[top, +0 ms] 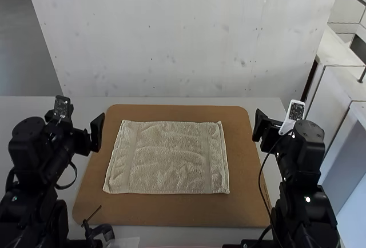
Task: Fold the towel.
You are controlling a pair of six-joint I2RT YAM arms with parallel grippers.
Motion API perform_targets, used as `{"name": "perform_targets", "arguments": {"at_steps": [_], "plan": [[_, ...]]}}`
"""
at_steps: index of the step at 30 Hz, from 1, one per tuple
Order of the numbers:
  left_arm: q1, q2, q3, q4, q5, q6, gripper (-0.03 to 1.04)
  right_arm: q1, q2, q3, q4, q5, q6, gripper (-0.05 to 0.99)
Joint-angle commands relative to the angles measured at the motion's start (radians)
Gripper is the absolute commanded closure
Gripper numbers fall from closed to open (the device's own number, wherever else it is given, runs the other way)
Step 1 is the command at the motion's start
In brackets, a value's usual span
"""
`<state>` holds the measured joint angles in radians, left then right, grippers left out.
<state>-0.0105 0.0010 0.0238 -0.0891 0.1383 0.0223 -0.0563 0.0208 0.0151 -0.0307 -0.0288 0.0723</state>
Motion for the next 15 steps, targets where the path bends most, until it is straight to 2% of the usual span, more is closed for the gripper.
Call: {"name": "perform_targets", "arguments": {"at_steps": [1,4,9,12,14,15], "plan": [[0.009,0.001,-0.024,0.006,0.007,0.005,0.01,0.010,-0.015,-0.015,-0.063,-0.048,-0.009,-0.03],[0.007,-0.001,-0.025,0.005,0.006,0.010,0.01,0.018,-0.016,-0.015,-0.063,-0.076,-0.023,-0.03],[0.009,-0.001,-0.025,0.017,0.004,0.007,0.02,0.026,-0.010,-0.015,-0.025,-0.068,-0.068,-0.03],[0.010,0.001,-0.024,0.065,-0.031,-0.024,0.02,0.030,-0.012,-0.017,0.049,-0.051,-0.068,-0.03],[0.009,0.001,-0.025,0.121,-0.034,-0.025,0.02,0.032,-0.013,-0.017,0.110,-0.049,-0.066,-0.03],[0.009,-0.001,-0.025,0.147,-0.034,-0.025,0.02,0.032,-0.013,-0.017,0.176,-0.051,-0.069,-0.03]]}}
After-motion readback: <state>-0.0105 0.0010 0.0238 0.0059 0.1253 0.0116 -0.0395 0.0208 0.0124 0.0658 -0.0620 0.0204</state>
